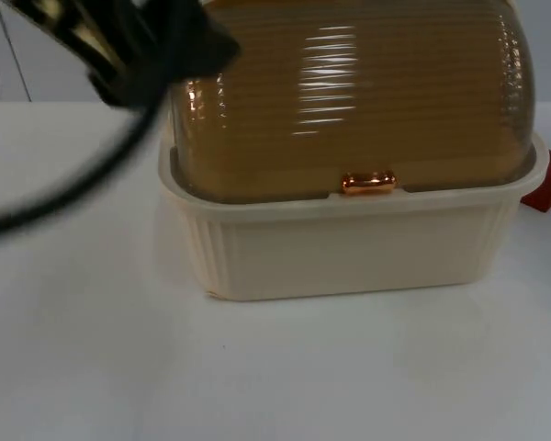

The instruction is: Open the box lid with the left hand, place the block into the box with the right hand, then close the box lid with the left hand.

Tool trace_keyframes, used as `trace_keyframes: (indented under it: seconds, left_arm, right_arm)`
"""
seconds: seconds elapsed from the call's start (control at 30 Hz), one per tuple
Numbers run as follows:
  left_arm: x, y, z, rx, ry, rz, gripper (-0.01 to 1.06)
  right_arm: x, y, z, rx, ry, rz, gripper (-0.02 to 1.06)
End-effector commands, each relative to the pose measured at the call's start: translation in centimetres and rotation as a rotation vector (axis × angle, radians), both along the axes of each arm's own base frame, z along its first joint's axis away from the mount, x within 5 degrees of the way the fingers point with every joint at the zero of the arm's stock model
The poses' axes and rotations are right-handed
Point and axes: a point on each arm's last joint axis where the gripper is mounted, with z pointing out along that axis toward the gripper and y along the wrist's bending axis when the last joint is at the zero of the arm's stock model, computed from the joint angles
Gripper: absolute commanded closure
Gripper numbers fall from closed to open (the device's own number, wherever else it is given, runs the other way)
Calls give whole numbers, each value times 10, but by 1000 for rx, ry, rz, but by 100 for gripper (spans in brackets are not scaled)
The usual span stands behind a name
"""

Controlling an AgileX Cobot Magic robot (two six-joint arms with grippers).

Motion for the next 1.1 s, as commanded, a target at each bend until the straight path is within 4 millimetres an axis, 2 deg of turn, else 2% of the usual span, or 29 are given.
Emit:
trace_keyframes:
  seconds: [0.0, 0.03, 0.17, 0.2, 0.37, 0.4, 0.57, 0.7, 0.83, 0.93, 1.07]
  left_arm:
    - [-4, -23, -10, 94, -41, -109, 0]
    - [-4, -23, -10, 94, -41, -109, 0]
    - [-4, -52, -36, 290, -111, -247, 0]
    - [-4, -52, -36, 290, -111, -247, 0]
    - [6, -71, -65, 497, -196, -346, 0]
    - [6, -71, -65, 497, -196, -346, 0]
    - [17, -83, -96, 579, -189, -362, 0]
    - [23, -89, -111, 597, -200, -354, 0]
    - [30, -97, -117, 572, -245, -331, 0]
    - [36, -106, -113, 486, -252, -279, 0]
    - [41, -114, -106, 455, -268, -270, 0]
  right_arm:
    - [-4, -1, 5, -14, -24, -3, -1]
    - [-4, -1, 5, -14, -24, -3, -1]
    - [-5, -2, 4, -27, -15, -8, -1]
    - [-5, -2, 4, -27, -15, -8, -1]
    - [-5, -2, 4, -44, -16, -11, -1]
    - [-5, -2, 4, -44, -16, -11, -1]
    - [-5, -4, 5, -80, -19, -19, -1]
    - [-5, -5, 5, -89, -19, -21, -1]
    - [-5, -5, 6, -103, -26, -22, -1]
    - [-5, -5, 6, -103, -26, -22, -1]
    - [-5, -5, 6, -103, -26, -22, -1]
